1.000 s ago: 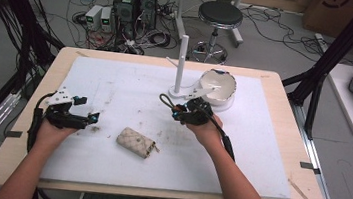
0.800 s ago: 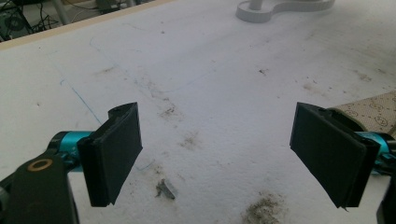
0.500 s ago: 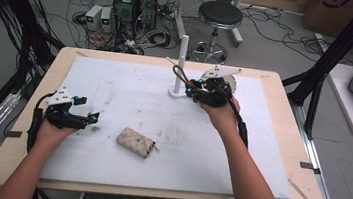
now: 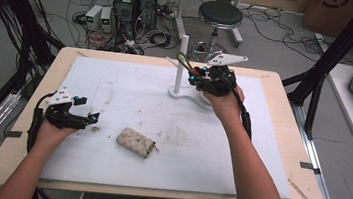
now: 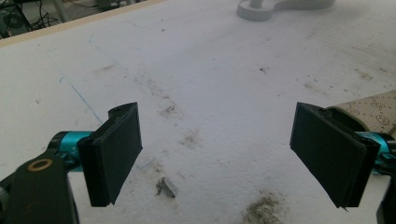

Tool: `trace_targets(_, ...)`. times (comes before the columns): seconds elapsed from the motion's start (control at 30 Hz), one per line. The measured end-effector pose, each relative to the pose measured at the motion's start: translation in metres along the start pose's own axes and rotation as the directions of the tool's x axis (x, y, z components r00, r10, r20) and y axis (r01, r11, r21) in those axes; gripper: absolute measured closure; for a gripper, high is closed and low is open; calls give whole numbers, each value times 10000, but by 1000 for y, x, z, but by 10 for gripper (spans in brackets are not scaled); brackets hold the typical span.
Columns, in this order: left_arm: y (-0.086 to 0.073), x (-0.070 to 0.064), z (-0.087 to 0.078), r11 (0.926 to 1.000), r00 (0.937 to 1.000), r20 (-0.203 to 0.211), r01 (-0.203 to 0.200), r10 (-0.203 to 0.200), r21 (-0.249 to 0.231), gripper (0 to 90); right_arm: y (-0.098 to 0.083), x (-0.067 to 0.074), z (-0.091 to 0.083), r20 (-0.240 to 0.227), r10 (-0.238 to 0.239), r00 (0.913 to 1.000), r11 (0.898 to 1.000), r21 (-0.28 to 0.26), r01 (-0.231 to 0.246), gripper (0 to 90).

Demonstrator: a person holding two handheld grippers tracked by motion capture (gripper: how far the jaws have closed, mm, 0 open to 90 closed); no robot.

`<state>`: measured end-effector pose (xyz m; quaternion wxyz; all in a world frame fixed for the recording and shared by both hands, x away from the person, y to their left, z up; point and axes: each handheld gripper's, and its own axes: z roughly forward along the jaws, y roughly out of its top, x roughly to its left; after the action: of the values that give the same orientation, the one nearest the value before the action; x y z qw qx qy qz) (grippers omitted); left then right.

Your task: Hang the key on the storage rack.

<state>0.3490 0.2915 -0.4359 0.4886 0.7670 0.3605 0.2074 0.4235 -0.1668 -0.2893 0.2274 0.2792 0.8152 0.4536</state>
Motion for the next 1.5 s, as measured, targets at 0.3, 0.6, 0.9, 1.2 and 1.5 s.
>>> trace_targets(0.3,0,0,0,10000,10000,3,21,-21,-12,165,5,-9,6,403,-96,9991,9989,471,77,703)
trace_targets(0.6,0,0,0,10000,10000,-11,18,-18,2,165,3,-9,12,436,-146,9989,9974,715,115,702)
trace_targets(0.9,0,1,0,10000,10000,-4,28,-28,-6,165,-3,-13,20,865,224,9960,9965,786,-292,505)
trace_targets(1.2,0,1,0,10000,10000,-6,19,-19,8,165,-6,-7,5,795,271,9965,9967,743,-331,373)
trace_targets(1.5,0,1,0,10000,10000,10,-35,35,71,165,-39,-4,-12,499,273,9984,9985,463,-296,322)
